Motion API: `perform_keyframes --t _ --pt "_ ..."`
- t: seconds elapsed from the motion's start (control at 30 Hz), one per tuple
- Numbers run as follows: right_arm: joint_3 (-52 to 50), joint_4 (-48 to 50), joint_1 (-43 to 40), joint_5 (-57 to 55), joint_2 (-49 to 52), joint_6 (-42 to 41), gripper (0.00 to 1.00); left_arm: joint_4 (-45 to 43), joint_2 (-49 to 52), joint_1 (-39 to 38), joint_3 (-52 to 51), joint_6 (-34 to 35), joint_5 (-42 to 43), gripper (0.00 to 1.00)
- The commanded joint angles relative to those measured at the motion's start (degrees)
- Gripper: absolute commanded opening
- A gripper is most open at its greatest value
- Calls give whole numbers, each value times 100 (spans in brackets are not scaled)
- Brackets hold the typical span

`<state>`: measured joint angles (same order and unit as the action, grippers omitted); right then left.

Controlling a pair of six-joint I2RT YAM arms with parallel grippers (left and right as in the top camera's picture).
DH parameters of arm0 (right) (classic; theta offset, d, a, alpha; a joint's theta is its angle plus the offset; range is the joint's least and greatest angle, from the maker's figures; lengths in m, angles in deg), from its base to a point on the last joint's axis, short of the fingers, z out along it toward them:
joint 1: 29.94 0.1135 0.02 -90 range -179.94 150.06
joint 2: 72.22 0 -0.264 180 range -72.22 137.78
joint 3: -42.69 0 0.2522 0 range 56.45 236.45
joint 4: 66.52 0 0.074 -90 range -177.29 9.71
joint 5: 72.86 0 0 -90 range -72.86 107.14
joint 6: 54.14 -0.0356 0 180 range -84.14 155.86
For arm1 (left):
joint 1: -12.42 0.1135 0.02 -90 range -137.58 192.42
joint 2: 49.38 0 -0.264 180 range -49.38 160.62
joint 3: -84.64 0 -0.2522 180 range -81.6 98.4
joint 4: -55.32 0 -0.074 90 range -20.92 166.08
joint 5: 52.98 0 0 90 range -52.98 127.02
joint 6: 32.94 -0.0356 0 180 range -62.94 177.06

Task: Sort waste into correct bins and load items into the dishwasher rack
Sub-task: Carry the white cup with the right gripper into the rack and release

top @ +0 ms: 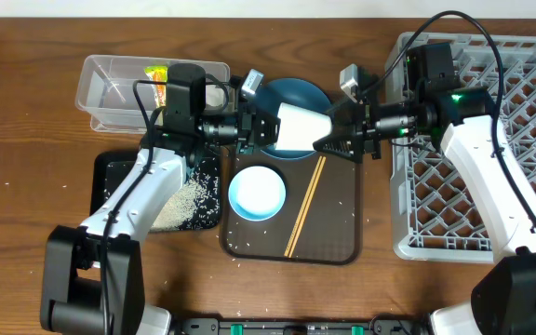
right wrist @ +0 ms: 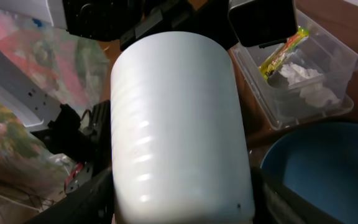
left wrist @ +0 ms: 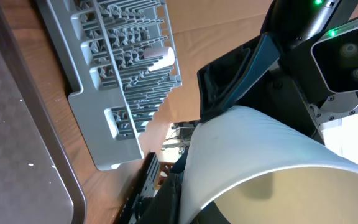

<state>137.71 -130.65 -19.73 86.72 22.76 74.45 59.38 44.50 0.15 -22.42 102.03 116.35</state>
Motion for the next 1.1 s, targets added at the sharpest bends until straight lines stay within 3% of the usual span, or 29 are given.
perform_keyframes --t 0.0,0.13,0.17,0.27,0.43,0.53,0.67,0.87,1.07 --pt "-7 2 70 354 24 68 63 -28 31 -7 31 -4 -22 7" --pt "-7 4 138 348 24 70 53 -28 31 -7 31 -9 -26 9" --pt "-7 2 144 326 24 70 50 -28 31 -7 31 -15 -33 13" --pt "-7 -4 142 42 24 -31 45 -24 31 -7 31 -295 -151 40" --pt "-2 4 98 -1615 15 -990 33 507 31 -7 31 -942 -1034 56" --pt "22 2 -70 -2688 -33 -1773 24 1443 31 4 31 -1185 -2262 57" --pt "44 -72 -557 -3980 -289 -2638 24 2267 -52 66 31 -1526 -3289 62" --pt "50 -205 -1550 -7012 -855 -4336 20 3287 -761 92 31 -2144 -4892 68" --pt "50 -560 -2559 -7713 -922 -4802 17 4223 -1598 85 31 -2199 -6470 69"
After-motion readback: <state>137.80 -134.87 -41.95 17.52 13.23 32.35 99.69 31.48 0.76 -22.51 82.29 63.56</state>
